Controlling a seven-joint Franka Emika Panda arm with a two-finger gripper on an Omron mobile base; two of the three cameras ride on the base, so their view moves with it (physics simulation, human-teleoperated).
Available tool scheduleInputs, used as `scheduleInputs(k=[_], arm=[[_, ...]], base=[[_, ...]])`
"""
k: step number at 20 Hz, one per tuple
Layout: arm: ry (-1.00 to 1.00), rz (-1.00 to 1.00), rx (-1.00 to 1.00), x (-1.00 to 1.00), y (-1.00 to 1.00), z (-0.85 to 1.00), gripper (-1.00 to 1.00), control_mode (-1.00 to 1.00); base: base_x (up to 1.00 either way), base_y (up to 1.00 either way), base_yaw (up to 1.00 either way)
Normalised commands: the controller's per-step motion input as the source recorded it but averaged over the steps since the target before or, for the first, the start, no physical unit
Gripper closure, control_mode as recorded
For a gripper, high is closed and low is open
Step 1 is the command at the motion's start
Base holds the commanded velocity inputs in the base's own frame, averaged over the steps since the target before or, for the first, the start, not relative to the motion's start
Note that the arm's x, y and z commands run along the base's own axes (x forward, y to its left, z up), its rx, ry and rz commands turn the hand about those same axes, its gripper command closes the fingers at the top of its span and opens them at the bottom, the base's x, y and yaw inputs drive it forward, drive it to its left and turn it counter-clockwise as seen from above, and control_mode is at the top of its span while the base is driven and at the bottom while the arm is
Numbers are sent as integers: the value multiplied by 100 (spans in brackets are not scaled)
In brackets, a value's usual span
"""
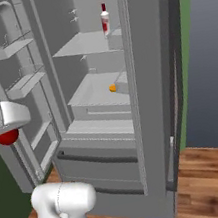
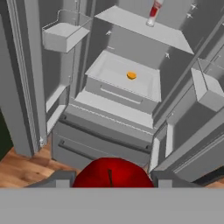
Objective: Place the liquor on the top shelf of the fridge to keep it out of children's reach, and place the orange and apple on lower shelves for easy access.
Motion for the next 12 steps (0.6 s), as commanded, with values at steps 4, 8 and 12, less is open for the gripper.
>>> scheduleInputs(k=[4, 8, 12], arm=[[0, 0, 0, 0, 0, 0, 100, 100], [0, 0, 0, 0, 0, 0, 100, 100], [0, 0, 0, 0, 0, 0, 100, 100]], base=[[32, -17, -4], [27, -19, -6], [28, -14, -10]])
